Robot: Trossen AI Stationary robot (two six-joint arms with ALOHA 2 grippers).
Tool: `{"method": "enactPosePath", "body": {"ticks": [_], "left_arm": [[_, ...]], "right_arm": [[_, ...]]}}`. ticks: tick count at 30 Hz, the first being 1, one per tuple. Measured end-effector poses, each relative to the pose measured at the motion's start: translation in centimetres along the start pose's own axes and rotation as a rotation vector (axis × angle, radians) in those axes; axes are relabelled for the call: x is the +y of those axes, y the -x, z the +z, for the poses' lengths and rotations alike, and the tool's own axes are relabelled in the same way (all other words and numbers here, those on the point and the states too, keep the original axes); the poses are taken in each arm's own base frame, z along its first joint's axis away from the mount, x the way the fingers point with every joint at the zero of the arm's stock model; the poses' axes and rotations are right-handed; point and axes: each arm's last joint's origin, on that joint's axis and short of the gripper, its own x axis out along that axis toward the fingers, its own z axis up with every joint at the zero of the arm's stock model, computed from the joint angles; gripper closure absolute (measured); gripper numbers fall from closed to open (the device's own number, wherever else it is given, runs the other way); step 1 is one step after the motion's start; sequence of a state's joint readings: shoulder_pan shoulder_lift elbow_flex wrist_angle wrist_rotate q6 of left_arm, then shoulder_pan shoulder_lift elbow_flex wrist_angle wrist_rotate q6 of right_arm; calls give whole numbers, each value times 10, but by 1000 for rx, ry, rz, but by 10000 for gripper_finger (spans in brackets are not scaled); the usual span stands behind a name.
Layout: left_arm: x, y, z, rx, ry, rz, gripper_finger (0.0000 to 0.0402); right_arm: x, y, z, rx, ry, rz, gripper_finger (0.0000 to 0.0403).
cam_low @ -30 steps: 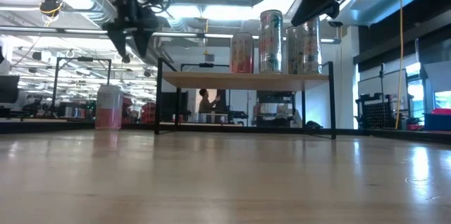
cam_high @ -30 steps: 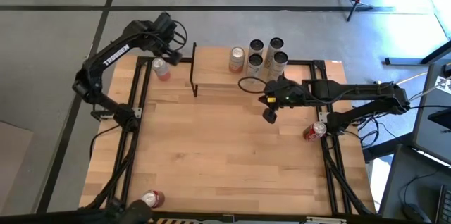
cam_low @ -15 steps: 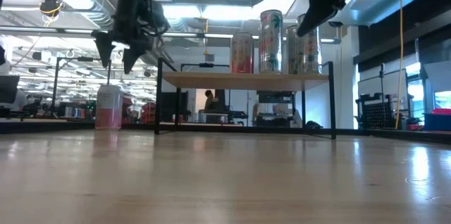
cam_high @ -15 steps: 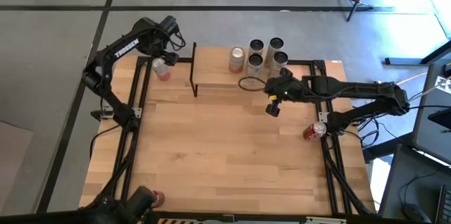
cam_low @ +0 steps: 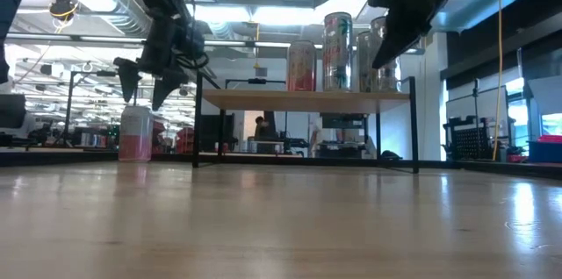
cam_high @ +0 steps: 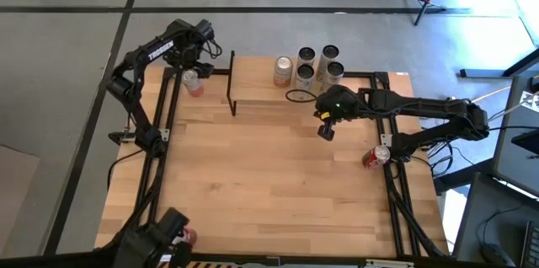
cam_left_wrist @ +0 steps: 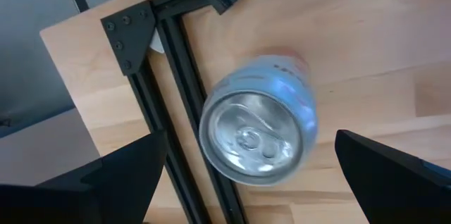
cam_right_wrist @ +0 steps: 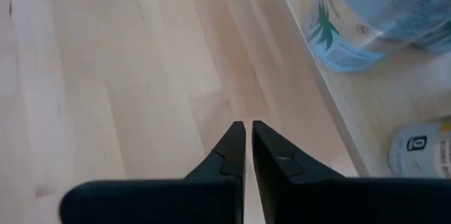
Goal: Place canned beverage on shelf
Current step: Put the orange and white soda can aligned with other orange and white soda can on the shelf
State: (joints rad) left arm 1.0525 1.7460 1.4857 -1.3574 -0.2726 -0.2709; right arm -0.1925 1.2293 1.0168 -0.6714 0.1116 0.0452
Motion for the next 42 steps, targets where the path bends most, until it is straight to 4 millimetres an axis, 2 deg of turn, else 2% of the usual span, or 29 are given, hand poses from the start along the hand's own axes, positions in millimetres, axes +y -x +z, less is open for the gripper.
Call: {"method": "enactPosePath", "body": {"ticks": [8, 17, 25, 29, 32, 38, 42], "left_arm": [[-1, -18, 9, 75, -46, -34, 4], [-7, -41, 3, 120, -94, -41, 10], [-10, -46, 1, 117, -195, -13, 87], [-9, -44, 0, 111, -241, -15, 127], [-8, -40, -3, 103, -273, -19, 139], [-5, -12, -17, 15, -312, -34, 140], [-8, 11, -37, -19, -397, -94, 140]], "right_arm": [[0, 0, 2, -19, -6, -3, 386], [0, 0, 2, -25, -63, -3, 386], [1, 0, 4, -46, -70, 5, 386], [1, 0, 4, -46, -70, 5, 386], [1, 0, 4, -46, -70, 5, 386], [1, 0, 4, -46, -69, 5, 386], [1, 0, 4, -46, -76, 5, 386]]}}
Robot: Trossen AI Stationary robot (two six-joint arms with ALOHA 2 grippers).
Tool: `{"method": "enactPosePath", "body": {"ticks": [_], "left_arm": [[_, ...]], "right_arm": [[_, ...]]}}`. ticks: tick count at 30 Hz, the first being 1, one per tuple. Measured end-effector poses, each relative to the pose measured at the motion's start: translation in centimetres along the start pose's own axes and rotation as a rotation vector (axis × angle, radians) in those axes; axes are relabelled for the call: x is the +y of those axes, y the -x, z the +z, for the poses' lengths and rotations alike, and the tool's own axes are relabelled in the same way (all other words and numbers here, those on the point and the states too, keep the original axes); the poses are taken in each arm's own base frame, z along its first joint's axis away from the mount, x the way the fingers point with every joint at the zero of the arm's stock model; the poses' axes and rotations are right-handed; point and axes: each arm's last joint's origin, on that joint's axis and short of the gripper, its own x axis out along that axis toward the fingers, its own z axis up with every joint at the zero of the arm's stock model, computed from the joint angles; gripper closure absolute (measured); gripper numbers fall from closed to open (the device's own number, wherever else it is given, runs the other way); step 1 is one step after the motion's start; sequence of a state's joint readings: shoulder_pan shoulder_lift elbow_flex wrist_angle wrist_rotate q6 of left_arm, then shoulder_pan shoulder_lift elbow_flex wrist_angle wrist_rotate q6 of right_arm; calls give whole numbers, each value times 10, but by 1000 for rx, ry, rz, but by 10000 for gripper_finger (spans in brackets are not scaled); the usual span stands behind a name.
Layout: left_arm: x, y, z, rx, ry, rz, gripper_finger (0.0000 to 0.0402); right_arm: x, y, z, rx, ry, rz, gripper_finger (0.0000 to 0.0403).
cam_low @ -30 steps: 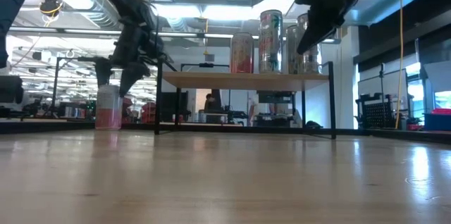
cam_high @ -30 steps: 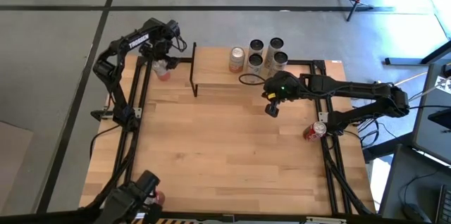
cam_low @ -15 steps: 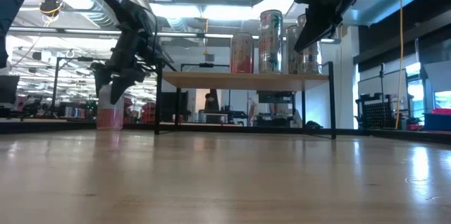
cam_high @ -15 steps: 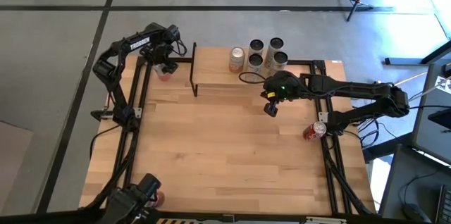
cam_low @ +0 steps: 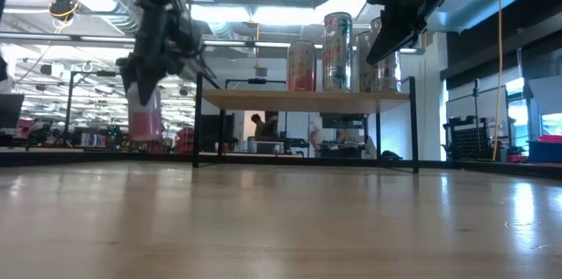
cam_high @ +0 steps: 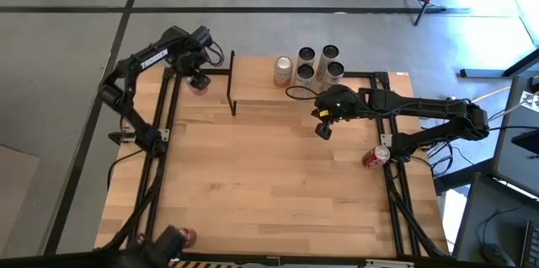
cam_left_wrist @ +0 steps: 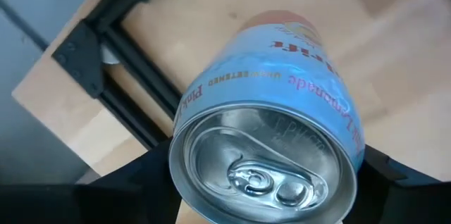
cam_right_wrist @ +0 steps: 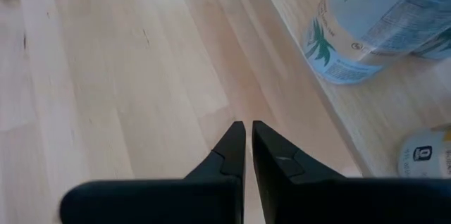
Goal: Place canned beverage on shelf
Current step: Put the orange and white soda can aligned with other orange and white soda can on the shelf
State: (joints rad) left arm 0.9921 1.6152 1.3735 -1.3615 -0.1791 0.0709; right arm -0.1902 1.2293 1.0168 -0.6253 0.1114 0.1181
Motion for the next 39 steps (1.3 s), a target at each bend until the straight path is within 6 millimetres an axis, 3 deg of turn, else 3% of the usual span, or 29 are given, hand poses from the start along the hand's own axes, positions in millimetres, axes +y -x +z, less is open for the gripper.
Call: {"method": "enactPosePath", "body": {"ticks": [10, 18, 28, 31, 39], "left_arm": [[-50, 51, -48, -117, -262, -54, 140], [-110, 75, -83, -231, -521, -95, 140], [-197, 86, -117, -426, -750, -170, 137], [-229, 82, -123, -462, -812, -201, 136], [-322, 75, -131, -366, -940, -176, 135]], "right_arm": [[1, 0, 0, 7, -83, 27, 386], [7, 1, -1, 36, -199, 145, 386], [60, 11, -13, 50, -37, 243, 386], [77, 13, -25, 84, -6, 276, 386], [119, 21, -70, 226, 14, 358, 386]]}}
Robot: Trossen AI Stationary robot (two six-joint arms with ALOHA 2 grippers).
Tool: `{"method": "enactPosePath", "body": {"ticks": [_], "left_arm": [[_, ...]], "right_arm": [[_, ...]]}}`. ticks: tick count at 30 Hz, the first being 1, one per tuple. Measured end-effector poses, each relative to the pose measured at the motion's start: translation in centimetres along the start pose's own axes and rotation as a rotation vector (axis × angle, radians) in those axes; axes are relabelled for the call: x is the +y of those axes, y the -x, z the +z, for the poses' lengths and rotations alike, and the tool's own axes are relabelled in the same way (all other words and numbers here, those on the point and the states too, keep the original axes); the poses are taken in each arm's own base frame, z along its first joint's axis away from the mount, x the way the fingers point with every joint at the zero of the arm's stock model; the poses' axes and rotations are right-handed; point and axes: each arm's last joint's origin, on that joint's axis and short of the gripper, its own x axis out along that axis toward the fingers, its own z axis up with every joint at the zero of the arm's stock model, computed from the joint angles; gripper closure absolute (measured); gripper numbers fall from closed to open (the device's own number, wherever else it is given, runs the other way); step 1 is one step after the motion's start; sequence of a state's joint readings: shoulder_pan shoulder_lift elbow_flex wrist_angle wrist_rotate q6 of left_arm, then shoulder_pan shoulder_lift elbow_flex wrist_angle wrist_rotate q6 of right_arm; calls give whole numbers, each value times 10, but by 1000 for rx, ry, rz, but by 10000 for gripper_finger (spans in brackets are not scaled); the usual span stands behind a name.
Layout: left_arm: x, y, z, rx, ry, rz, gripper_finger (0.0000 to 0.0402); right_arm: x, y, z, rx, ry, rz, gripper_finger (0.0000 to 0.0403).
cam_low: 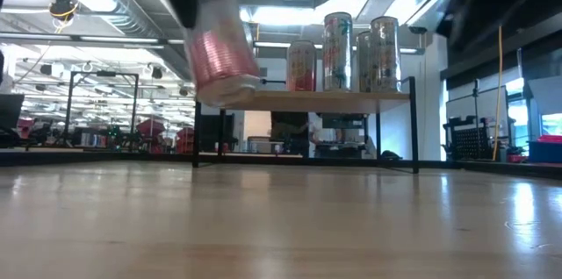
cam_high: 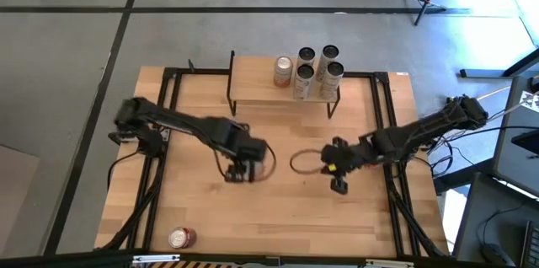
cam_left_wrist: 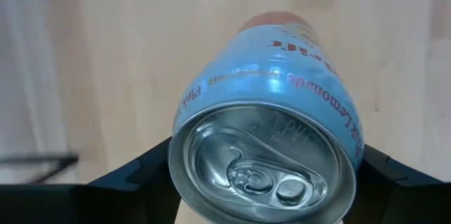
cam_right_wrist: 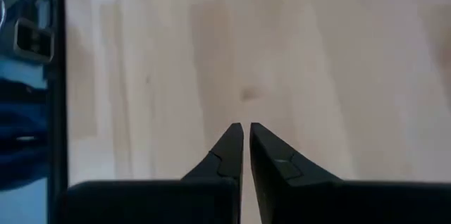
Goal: Place canned beverage on shelf
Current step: Put the orange and white soda can aligned with other orange and white soda can on the shelf
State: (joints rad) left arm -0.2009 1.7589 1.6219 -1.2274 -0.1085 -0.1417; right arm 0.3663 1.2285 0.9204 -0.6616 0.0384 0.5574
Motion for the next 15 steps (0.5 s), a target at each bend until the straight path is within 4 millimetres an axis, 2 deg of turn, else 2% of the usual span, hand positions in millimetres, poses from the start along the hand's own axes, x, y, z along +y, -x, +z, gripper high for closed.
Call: {"method": "enactPosePath", "body": {"ticks": [3, 7, 12, 15], "left_arm": [[-21, -11, 20, 33, -97, -7, 134], [-45, -39, 33, 159, -202, 4, 134], [-67, -72, 29, 327, -339, 56, 134], [-76, -77, 26, 355, -388, 74, 134]], "right_arm": [[12, 0, -10, -3, 14, -9, 386], [21, 1, -15, -30, 10, -16, 386], [26, 2, -19, -26, -21, -4, 386], [29, 2, -20, -24, -38, 0, 386]]}}
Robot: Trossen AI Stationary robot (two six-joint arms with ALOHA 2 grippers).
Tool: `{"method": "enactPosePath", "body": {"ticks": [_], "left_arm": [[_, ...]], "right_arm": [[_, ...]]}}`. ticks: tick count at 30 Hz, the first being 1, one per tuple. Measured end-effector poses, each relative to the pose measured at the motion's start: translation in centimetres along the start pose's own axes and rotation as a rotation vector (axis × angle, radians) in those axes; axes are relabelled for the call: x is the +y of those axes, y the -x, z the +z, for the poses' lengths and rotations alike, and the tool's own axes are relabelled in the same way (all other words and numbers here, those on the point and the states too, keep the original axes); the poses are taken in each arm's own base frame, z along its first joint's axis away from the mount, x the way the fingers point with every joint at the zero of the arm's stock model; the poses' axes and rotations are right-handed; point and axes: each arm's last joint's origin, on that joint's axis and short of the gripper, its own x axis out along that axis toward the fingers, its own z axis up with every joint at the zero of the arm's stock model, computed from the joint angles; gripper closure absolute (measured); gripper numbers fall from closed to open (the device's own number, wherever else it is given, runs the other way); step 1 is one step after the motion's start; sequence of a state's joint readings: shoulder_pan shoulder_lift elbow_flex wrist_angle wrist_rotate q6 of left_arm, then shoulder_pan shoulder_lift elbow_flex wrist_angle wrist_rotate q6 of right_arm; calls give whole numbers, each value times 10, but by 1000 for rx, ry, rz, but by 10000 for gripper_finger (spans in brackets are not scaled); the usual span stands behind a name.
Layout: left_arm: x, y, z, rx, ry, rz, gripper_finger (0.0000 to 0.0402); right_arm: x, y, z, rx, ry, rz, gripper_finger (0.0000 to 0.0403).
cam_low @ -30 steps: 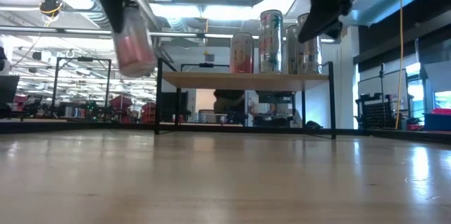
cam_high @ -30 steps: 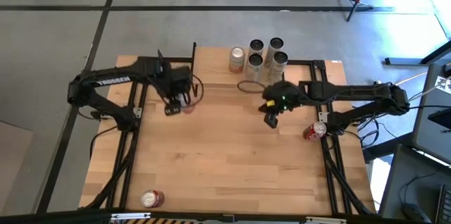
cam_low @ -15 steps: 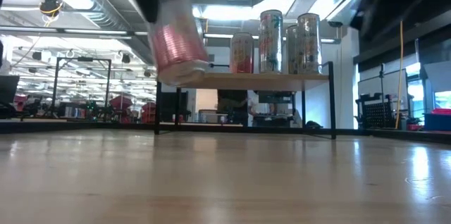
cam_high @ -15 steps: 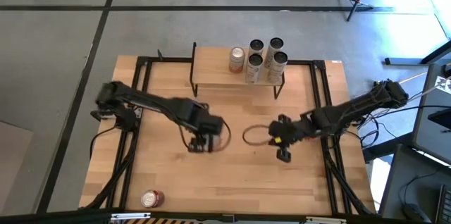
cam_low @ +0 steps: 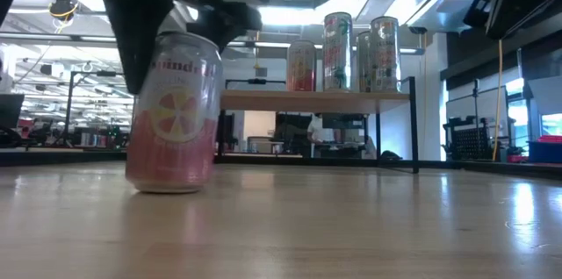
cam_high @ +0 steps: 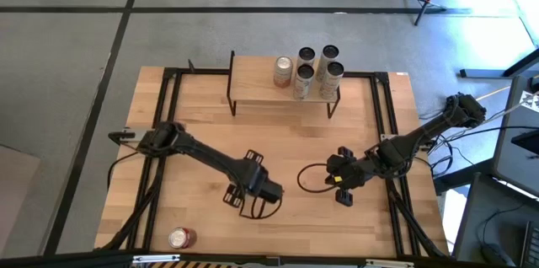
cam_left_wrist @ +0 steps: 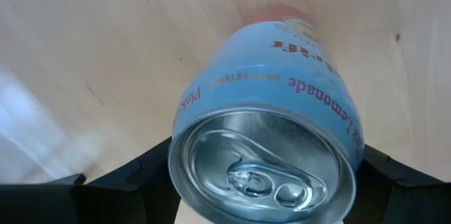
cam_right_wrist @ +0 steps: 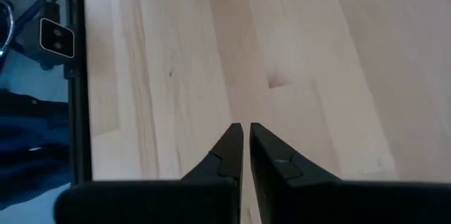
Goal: Place canned beverage on shelf
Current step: Put the orange and white soda can aligned with other orange and white soda can on the shelf
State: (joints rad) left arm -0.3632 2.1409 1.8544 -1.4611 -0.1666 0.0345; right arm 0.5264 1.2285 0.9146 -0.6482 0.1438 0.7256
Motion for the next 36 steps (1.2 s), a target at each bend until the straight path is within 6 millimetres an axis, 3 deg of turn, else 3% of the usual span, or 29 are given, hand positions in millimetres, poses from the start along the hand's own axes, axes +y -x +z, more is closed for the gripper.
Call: {"method": "enactPosePath", "body": {"ticks": [8, 16, 25, 30, 36], "left_arm": [[-6, 0, 3, -24, -16, 55, 129], [-15, 4, 1, -27, -63, 82, 83], [-9, 41, -9, -135, -2, 85, 79], [-2, 67, -25, -223, 174, 70, 79], [5, 96, -44, -371, 543, 42, 79]], "right_arm": [[1, 0, 0, -16, -1, -12, 386], [2, 0, 1, -10, -2, 12, 386], [2, 0, 1, -15, -2, 19, 386], [2, 0, 1, -17, -2, 22, 386], [3, 0, 1, -18, -2, 23, 386]]}}
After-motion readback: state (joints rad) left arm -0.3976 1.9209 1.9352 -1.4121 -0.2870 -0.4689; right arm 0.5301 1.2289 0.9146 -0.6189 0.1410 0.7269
